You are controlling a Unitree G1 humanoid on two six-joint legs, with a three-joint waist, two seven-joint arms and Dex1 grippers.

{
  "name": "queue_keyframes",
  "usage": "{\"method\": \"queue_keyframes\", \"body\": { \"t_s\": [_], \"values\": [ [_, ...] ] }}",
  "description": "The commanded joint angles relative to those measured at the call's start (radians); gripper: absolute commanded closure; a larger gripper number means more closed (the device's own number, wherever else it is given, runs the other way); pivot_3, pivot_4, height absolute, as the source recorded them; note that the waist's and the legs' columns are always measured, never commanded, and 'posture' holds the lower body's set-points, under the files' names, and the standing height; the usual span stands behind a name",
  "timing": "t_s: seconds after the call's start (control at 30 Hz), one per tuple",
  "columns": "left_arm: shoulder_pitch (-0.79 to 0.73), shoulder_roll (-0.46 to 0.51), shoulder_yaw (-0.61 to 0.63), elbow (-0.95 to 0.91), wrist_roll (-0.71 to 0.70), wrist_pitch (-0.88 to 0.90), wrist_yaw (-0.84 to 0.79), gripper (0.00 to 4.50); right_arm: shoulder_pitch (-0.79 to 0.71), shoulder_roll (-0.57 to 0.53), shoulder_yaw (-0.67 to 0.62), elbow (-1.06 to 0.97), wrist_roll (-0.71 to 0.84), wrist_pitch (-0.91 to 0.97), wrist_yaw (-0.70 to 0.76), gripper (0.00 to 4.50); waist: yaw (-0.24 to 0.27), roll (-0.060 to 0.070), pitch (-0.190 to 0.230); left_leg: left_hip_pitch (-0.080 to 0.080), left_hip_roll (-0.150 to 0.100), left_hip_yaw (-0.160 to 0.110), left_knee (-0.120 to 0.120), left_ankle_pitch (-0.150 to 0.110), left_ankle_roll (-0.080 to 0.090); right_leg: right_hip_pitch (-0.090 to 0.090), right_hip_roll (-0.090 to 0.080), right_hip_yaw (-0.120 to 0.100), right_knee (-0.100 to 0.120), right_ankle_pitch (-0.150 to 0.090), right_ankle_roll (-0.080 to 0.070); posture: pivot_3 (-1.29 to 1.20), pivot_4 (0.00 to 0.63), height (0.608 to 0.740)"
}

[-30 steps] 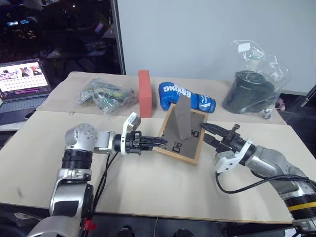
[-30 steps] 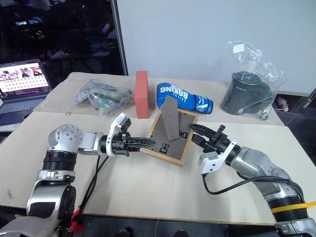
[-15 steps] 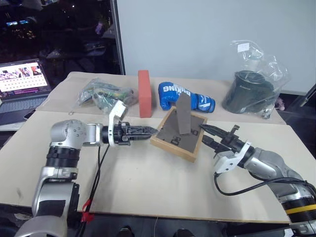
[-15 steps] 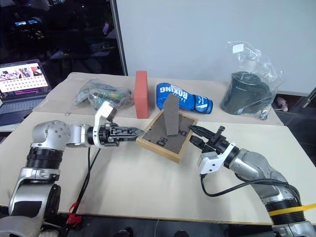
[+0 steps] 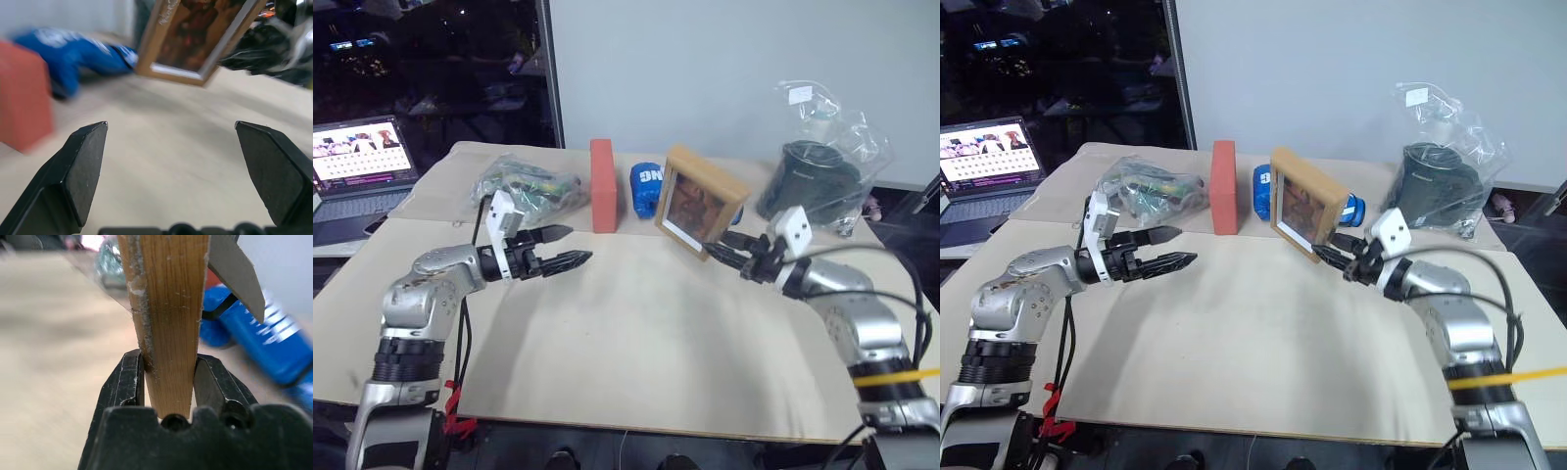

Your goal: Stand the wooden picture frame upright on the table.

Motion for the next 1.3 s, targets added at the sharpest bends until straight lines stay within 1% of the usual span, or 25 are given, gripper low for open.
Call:
{"method": "queue_keyframes", "body": {
  "t_s": [0.03, 0.1, 0.23, 0.33, 0.5, 0.53, 0.6, 0.73, 0.8, 1.0, 1.3],
  "values": [
    [0.036, -0.003, 0.008, -0.050, 0.047, -0.110, 0.028, 0.00, -0.109, -0.015, -0.006, 0.099, 0.049, 0.224, 0.067, 3.34, -0.001, 0.000, 0.000, 0.000, 0.000, 0.000, 0.000, 0.000, 0.000, 0.000, 0.000, 0.000, 0.000, 0.000, 0.000, 0.00, 0.150, 0.730],
    [0.053, 0.000, 0.014, -0.071, 0.032, -0.102, 0.025, 0.00, -0.167, 0.007, -0.019, 0.159, 0.073, 0.323, 0.071, 3.34, -0.003, 0.000, 0.000, 0.000, 0.000, 0.000, 0.000, 0.000, 0.000, 0.000, 0.000, 0.000, 0.000, 0.000, 0.000, 0.00, 0.150, 0.730],
    [0.100, 0.016, 0.039, -0.119, -0.007, -0.064, 0.028, 0.00, -0.231, 0.037, -0.013, 0.249, 0.061, 0.405, 0.120, 3.34, -0.005, 0.001, 0.000, -0.003, 0.000, 0.000, 0.000, 0.000, 0.000, -0.003, 0.000, 0.000, 0.000, 0.000, 0.000, 0.00, 0.150, 0.730],
    [0.133, 0.030, 0.058, -0.147, -0.028, -0.033, 0.045, 0.00, -0.241, 0.051, -0.004, 0.301, 0.049, 0.453, 0.162, 3.34, -0.006, 0.001, 0.001, -0.003, 0.000, 0.000, 0.000, 0.000, 0.001, -0.003, 0.000, 0.000, 0.000, 0.000, 0.000, 0.00, 0.150, 0.730],
    [0.165, 0.030, 0.086, -0.174, -0.051, -0.010, 0.073, 0.00, -0.213, 0.071, 0.013, 0.341, 0.033, 0.467, 0.237, 3.34, -0.006, 0.001, 0.001, -0.003, 0.000, 0.000, 0.000, -0.001, 0.001, -0.003, 0.000, 0.000, 0.000, 0.000, 0.000, 0.00, 0.150, 0.730],
    [0.169, 0.028, 0.093, -0.177, -0.059, 0.003, 0.085, 0.00, -0.196, 0.072, 0.029, 0.329, 0.032, 0.472, 0.266, 3.34, -0.006, 0.001, 0.001, -0.003, 0.000, 0.000, 0.000, -0.001, 0.001, -0.003, 0.000, 0.000, 0.000, 0.000, 0.000, 0.00, 0.150, 0.730],
    [0.176, 0.028, 0.111, -0.182, -0.085, 0.025, 0.095, 0.00, -0.147, 0.081, 0.066, 0.294, 0.007, 0.419, 0.303, 3.34, -0.006, 0.001, 0.001, -0.003, 0.000, 0.000, 0.000, -0.001, 0.001, -0.003, 0.000, 0.000, 0.000, 0.000, 0.001, 0.00, 0.150, 0.730],
    [0.168, 0.030, 0.128, -0.171, -0.090, 0.029, 0.115, 0.00, -0.085, 0.103, 0.075, 0.248, -0.005, 0.377, 0.341, 3.34, -0.009, 0.001, 0.001, -0.003, 0.000, 0.000, 0.001, -0.001, 0.001, -0.003, 0.000, 0.000, 0.000, 0.000, 0.001, 0.00, 0.150, 0.730],
    [0.169, 0.032, 0.126, -0.171, -0.091, 0.024, 0.118, 0.00, -0.059, 0.108, 0.080, 0.220, 0.001, 0.388, 0.353, 3.34, -0.008, 0.001, 0.001, -0.003, 0.000, 0.000, 0.001, -0.001, 0.001, -0.003, 0.000, 0.000, 0.001, 0.000, 0.001, 0.00, 0.150, 0.730],
    [0.160, 0.029, 0.090, -0.163, -0.060, -0.008, 0.117, 0.00, 0.032, 0.125, 0.102, 0.122, -0.017, 0.371, 0.331, 3.34, -0.010, 0.001, 0.000, -0.003, 0.000, 0.000, 0.001, -0.001, 0.001, -0.003, 0.000, 0.000, 0.000, 0.000, 0.001, 0.00, 0.150, 0.730],
    [0.128, 0.025, 0.060, -0.116, -0.038, -0.014, 0.106, 0.00, 0.114, 0.123, 0.107, 0.019, -0.028, 0.375, 0.312, 3.35, -0.010, 0.001, 0.000, -0.002, 0.000, 0.000, 0.001, -0.001, 0.001, -0.002, 0.001, 0.000, 0.001, 0.000, 0.001, 0.00, 0.150, 0.730]
  ]
}}
